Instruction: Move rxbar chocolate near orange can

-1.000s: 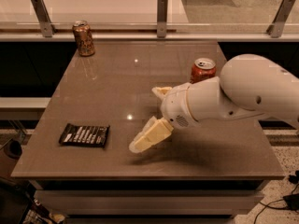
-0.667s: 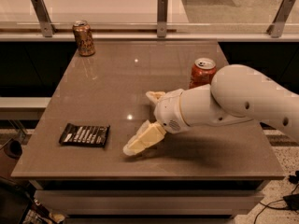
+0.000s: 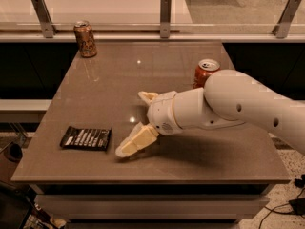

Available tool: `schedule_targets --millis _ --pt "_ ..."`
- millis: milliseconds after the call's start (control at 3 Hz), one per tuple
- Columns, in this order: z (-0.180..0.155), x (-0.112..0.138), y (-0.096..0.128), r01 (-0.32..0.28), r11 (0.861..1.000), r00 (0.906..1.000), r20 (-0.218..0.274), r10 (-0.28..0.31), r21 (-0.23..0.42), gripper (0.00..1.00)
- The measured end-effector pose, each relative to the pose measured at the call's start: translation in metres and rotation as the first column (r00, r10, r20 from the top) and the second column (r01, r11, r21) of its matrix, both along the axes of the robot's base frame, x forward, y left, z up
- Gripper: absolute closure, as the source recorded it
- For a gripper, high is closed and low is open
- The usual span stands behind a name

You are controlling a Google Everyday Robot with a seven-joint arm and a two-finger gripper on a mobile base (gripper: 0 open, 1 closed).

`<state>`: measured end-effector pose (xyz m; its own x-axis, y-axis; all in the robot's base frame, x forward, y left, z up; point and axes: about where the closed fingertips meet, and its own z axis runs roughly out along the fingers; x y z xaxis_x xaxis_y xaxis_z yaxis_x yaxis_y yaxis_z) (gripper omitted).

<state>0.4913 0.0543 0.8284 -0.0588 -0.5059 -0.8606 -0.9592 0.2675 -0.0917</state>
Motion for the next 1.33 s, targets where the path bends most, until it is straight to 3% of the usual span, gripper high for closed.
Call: schedule_targets --millis 667,1333 --pt "-0.008 0.002 0.027 -0.064 0.997 0.9979 0.010 0.063 0.053 0.00" --pt "0.000 -0.014 0.040 -0.087 0.995 0.9961 -0.008 0.088 0.047 0.00"
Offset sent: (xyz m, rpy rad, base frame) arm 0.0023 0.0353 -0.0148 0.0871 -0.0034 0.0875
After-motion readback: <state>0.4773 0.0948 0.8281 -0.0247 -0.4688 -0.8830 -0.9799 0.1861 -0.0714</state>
